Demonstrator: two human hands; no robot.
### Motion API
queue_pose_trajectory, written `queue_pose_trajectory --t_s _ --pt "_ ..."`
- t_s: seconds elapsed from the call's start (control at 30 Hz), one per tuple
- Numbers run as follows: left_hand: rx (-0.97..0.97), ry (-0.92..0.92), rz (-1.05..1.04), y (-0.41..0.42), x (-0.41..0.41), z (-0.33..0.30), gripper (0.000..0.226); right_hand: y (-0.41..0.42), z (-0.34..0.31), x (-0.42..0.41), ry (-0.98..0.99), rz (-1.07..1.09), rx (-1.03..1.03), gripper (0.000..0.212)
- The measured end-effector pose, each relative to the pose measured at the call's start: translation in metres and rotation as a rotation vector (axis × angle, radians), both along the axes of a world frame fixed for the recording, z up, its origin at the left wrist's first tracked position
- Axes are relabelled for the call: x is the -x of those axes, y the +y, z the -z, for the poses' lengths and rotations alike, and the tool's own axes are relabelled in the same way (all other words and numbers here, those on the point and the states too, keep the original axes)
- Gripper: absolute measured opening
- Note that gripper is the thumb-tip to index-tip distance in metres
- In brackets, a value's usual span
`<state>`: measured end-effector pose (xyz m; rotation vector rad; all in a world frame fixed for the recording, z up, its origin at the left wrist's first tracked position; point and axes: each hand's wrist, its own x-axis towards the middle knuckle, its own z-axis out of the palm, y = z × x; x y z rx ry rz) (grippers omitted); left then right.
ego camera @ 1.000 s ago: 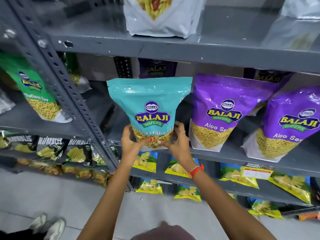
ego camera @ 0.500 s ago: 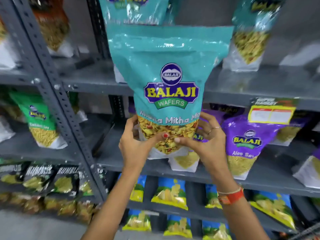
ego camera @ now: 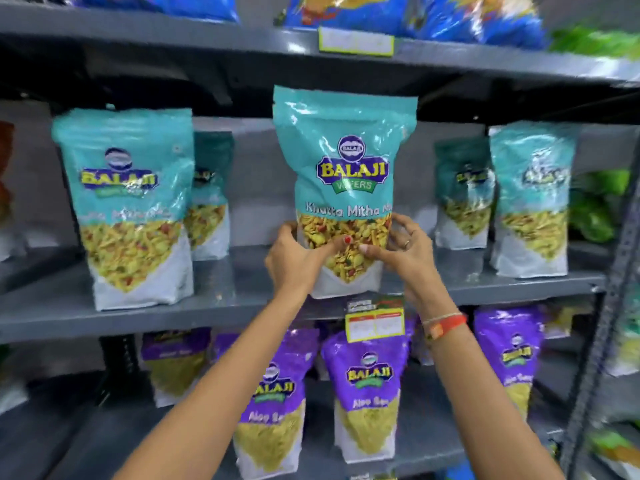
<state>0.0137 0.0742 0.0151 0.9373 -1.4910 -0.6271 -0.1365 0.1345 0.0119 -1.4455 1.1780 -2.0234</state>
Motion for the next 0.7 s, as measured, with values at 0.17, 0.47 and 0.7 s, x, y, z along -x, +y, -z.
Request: queue_pose_trajectory --t_s 0.17,0.47,0.7 --pt "-0.052 -0.022 -0.006 -0.015 0.039 -0.005 0.078 -0.027 -0.002 0.041 0.011 -0.001 -0.095 0.066" --pt "-0.003 -0.130 -0.035 -0.030 0.052 0.016 0.072 -0.045 0.016 0.053 -0.006 -0.042 -0.098 0.052" --pt "0.079 0.035 0.131 -0.020 0.013 0.039 0.086 -0.018 0.049 -0.001 -0.054 0.277 0.073 0.051"
